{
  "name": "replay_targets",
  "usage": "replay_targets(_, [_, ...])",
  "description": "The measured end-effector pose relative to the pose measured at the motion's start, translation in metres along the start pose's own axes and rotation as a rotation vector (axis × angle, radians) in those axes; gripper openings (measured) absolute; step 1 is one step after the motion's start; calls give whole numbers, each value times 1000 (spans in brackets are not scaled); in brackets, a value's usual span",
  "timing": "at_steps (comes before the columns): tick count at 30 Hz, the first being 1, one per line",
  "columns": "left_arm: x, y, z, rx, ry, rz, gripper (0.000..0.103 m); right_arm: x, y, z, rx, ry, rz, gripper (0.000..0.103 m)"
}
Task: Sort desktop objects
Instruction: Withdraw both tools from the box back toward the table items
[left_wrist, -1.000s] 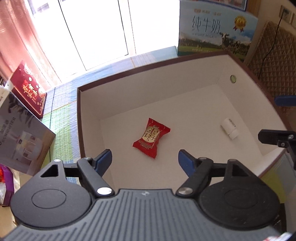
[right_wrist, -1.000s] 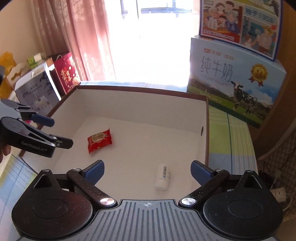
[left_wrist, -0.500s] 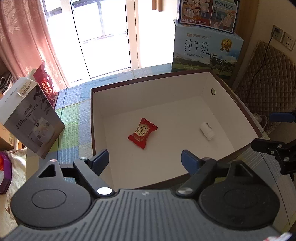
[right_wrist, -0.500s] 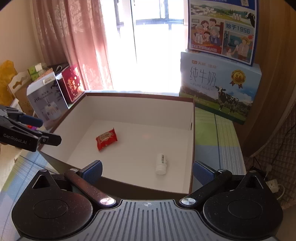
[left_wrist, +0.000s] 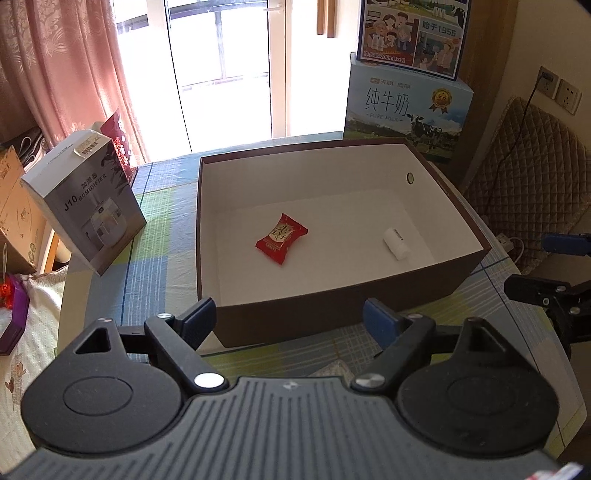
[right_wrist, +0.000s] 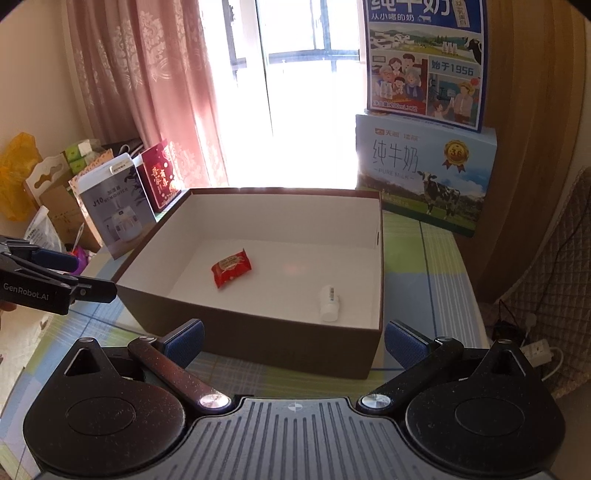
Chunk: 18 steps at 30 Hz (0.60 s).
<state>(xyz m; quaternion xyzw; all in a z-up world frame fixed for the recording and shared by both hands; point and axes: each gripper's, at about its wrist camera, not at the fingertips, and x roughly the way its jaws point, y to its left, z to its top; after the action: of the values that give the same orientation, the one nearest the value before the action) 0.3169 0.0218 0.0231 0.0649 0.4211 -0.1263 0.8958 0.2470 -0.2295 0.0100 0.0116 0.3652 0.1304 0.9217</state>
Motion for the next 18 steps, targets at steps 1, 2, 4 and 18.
replay_targets(1, [-3,0,-5,-2,-1,7,85,-2,1,-2,1,0,0,101])
replay_targets(2, [-5,0,-9,-6,-1,13,85,-3,2,-4,2,0,2,101])
replay_targets(4, [-9,0,-17,-16,6,22,85,-7,4,-9,7,-1,2,101])
replay_targets(18, [-26,-5,-69,-75,63,43,86,-27,19,-50,7,45,10,101])
